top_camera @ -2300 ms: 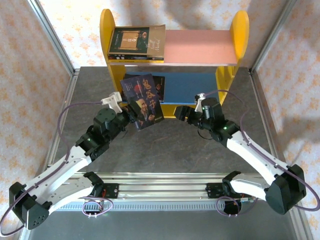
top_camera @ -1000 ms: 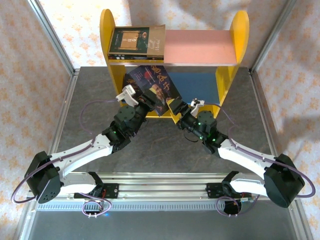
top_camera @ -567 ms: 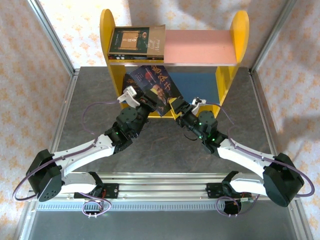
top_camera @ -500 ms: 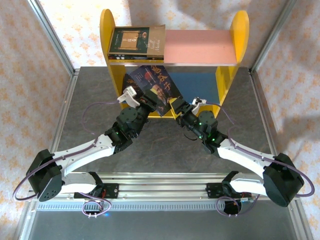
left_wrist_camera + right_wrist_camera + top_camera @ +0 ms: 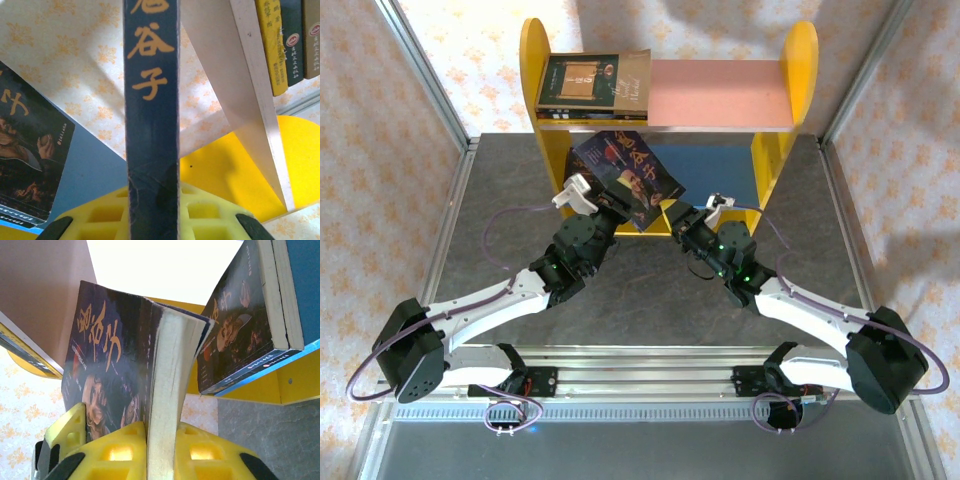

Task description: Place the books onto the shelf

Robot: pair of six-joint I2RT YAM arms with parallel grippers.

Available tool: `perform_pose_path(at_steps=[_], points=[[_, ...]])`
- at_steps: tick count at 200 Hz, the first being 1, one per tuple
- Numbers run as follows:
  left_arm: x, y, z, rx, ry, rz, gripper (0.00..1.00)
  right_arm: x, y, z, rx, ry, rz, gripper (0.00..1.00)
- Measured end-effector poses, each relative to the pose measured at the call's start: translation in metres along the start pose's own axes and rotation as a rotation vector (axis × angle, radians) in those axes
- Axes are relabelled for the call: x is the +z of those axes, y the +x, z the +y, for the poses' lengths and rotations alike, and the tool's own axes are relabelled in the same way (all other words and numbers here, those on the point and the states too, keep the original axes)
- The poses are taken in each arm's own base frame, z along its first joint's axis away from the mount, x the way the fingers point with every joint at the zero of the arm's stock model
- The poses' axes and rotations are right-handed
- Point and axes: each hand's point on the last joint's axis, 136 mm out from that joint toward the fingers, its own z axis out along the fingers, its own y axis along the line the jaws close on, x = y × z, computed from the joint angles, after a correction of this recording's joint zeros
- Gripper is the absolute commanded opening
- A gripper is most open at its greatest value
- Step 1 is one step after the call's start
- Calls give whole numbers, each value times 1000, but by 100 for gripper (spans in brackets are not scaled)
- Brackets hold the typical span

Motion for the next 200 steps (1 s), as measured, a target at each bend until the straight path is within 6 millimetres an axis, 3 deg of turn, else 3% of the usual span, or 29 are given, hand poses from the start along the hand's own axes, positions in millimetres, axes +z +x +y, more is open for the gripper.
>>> perform_pose_path(at_steps=[30,52,110,159,200], points=[[0,0,3,9,-13,-3,29,0,-3,0,-6,-2,0,9],[0,0,5,13,-21,-2,36,-1,-13,-1,-6,1,-19,6],[-9,-15,-2,19,-20,-29,37,5,-33,-2,-8,-4,-54,3],[-26,-41,-9,35,-27,-82,37,20,-34,-23,-7,48,-14,2],[-43,-57,-2,101,-88,-98,37,39,-44,-11,-29,19,34,1]])
